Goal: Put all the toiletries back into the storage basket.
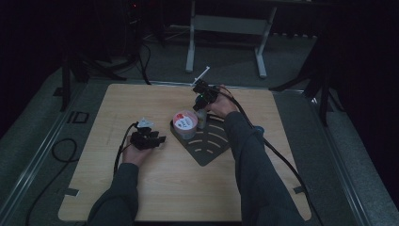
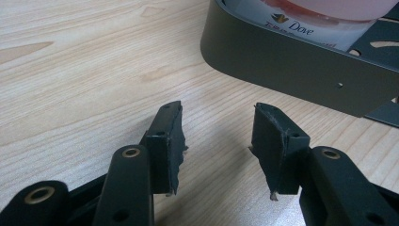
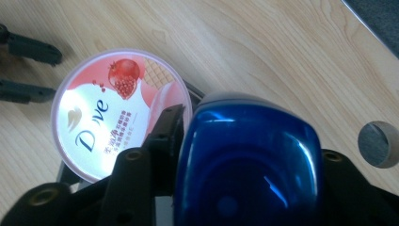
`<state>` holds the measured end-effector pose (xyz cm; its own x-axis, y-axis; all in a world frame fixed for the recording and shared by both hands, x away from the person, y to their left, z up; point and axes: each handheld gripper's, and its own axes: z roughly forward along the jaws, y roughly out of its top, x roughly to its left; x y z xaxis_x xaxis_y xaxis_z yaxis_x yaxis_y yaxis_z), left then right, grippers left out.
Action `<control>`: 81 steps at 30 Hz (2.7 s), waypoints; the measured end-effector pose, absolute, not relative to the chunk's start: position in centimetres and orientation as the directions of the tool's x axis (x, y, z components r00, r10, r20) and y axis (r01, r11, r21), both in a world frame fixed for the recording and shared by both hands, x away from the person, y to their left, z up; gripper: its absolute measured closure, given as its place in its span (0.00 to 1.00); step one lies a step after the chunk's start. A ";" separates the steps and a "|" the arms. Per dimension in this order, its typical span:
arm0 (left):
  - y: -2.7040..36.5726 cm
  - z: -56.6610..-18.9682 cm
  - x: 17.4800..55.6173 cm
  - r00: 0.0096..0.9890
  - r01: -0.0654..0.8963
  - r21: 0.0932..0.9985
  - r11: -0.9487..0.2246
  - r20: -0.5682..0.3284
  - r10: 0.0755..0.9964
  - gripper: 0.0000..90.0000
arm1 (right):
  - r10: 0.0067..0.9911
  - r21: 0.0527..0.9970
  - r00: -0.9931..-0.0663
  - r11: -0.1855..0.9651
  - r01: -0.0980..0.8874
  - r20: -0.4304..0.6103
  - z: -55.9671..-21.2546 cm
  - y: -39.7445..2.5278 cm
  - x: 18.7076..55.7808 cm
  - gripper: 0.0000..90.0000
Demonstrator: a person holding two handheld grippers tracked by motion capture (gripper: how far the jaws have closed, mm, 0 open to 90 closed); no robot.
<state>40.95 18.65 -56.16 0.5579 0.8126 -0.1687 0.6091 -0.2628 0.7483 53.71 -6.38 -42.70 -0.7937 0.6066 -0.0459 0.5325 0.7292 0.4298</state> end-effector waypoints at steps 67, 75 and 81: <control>18.7 -56.2 41.0 0.557 0.611 0.749 -0.255 -0.178 0.811 0.59 | 0.635 0.428 -0.762 0.729 0.534 -0.130 -38.3 -21.1 45.5 1.00; 18.7 -56.2 41.0 0.557 0.612 0.749 -0.254 -0.181 0.810 0.59 | 0.687 0.415 -0.717 0.689 0.594 -0.113 -39.6 -22.5 45.2 1.00; 18.7 -56.2 41.0 0.557 0.611 0.750 -0.255 -0.177 0.811 0.59 | 0.703 0.406 -0.702 0.679 0.612 -0.115 -39.9 -23.2 44.7 1.00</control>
<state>40.99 18.72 -56.19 0.5571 0.8113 -0.1773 0.6106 -0.2555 0.7496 44.69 -23.17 -39.91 -0.7022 0.7026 -0.1154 0.6122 0.6785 0.4060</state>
